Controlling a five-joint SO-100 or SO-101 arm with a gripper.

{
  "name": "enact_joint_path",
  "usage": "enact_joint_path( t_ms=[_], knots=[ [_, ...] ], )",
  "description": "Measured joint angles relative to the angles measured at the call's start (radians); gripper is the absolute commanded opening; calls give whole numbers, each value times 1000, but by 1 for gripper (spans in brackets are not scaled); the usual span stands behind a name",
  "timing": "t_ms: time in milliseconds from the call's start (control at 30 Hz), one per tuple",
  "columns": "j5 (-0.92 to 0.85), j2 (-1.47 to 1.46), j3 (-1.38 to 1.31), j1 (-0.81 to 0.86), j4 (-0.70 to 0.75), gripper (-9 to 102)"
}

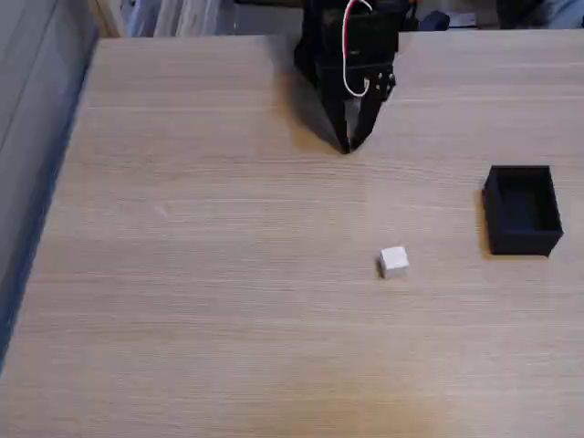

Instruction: Pick a white block and place it in the black box.

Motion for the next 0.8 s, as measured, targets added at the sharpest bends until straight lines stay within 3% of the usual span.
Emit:
enact_joint_path(
  t_ms=[800],
  knots=[
    [0, 0, 0, -25, 0, 0]
  ],
)
